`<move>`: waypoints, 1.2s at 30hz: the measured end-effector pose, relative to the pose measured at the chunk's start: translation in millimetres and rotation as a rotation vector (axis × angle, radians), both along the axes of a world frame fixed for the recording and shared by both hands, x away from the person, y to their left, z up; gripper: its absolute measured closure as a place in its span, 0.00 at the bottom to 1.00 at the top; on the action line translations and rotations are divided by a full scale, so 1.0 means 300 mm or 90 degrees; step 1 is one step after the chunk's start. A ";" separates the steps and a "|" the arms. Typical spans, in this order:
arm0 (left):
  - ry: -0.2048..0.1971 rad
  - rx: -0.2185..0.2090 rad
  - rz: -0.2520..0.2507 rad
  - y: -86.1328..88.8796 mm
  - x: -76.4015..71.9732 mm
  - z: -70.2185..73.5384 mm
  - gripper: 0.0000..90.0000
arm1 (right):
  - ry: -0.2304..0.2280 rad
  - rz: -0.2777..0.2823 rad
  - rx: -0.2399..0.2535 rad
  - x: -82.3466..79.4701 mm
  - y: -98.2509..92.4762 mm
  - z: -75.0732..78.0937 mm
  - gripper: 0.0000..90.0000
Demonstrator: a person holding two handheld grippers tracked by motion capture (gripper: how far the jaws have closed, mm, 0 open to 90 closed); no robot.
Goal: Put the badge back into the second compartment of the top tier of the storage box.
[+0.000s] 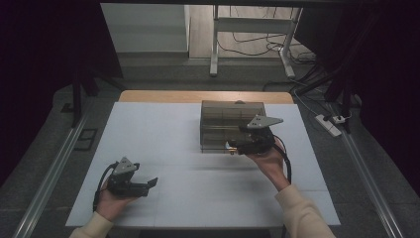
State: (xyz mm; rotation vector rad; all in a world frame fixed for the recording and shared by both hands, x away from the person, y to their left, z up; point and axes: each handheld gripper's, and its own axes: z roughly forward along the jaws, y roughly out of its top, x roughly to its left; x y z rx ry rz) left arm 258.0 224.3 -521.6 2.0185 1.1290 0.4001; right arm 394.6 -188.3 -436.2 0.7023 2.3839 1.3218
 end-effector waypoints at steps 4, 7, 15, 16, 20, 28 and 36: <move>0.000 0.000 0.000 -0.001 0.000 0.000 0.11 | -0.001 0.003 0.001 -0.013 -0.010 0.000 0.29; 0.000 0.000 0.000 0.000 0.000 0.000 0.11 | -0.007 0.004 0.002 -0.023 -0.017 -0.003 0.29; 0.000 0.001 0.000 0.002 -0.002 0.000 0.11 | -0.017 0.008 0.002 -0.060 -0.043 -0.010 0.29; 0.000 0.001 0.000 0.002 -0.002 0.001 0.11 | -0.019 0.005 0.002 -0.067 -0.048 -0.009 0.29; -0.002 0.001 -0.001 0.000 -0.005 0.002 0.11 | -0.021 0.003 0.016 -0.083 -0.063 -0.004 0.29; -0.003 0.001 -0.002 -0.001 -0.009 0.002 0.11 | -0.025 0.004 0.023 -0.132 -0.098 -0.018 0.30; -0.004 0.002 -0.004 -0.001 -0.012 0.003 0.11 | -0.025 -0.009 0.028 -0.194 -0.180 -0.045 0.30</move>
